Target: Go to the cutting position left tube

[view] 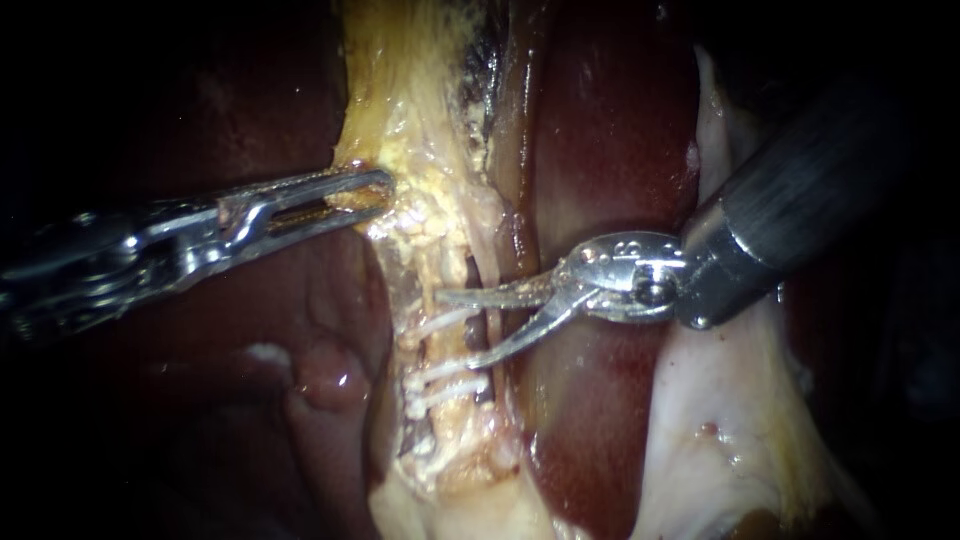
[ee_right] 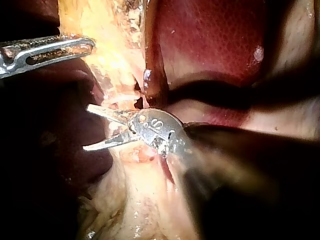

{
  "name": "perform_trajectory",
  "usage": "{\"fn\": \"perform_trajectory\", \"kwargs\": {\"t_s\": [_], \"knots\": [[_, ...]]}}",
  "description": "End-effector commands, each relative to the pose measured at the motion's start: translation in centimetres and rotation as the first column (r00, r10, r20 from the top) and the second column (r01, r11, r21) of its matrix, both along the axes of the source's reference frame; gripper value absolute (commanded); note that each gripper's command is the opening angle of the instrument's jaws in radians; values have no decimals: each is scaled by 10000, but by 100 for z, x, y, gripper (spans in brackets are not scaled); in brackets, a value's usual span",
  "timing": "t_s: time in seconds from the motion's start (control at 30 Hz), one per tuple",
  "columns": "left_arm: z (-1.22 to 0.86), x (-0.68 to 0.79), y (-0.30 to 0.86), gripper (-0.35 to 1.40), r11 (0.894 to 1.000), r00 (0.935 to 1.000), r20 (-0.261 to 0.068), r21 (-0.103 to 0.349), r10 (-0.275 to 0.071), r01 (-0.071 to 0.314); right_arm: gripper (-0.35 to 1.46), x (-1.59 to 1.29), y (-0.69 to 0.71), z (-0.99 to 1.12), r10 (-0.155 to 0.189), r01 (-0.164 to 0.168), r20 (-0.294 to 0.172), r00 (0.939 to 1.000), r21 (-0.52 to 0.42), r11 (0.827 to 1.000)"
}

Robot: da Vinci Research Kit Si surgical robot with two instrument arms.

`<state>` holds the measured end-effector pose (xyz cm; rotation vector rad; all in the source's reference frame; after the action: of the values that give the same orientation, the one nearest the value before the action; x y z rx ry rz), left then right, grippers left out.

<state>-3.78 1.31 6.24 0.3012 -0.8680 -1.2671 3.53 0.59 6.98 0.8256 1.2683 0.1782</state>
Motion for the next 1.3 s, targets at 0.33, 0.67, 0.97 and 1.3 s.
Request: {"fn": "perform_trajectory", "kwargs": {"t_s": [0.33, 0.67, 0.97, 1.3], "knots": [[-16, 7, 0, -35, 10000, 10000, 26, 60, 25, -26, 135, 1, -5, 3, -62, 62, -29, 10000, -23, 10000], [-42, 27, 11, -35, 10000, 10000, 68, 91, -42, 41, 130, 6, -25, 31, -640, 642, -64, 9979, 418, 9971], [-70, 46, 20, -35, 9996, 9994, 167, -2, -300, 300, 128, 5, -29, 64, -955, 935, 334, 9949, 588, 9939], [-95, 44, 17, -35, 9992, 9991, 219, -121, -374, 377, 123, 3, -28, 84, -1060, 1017, 636, 9923, 673, 9925]]}}
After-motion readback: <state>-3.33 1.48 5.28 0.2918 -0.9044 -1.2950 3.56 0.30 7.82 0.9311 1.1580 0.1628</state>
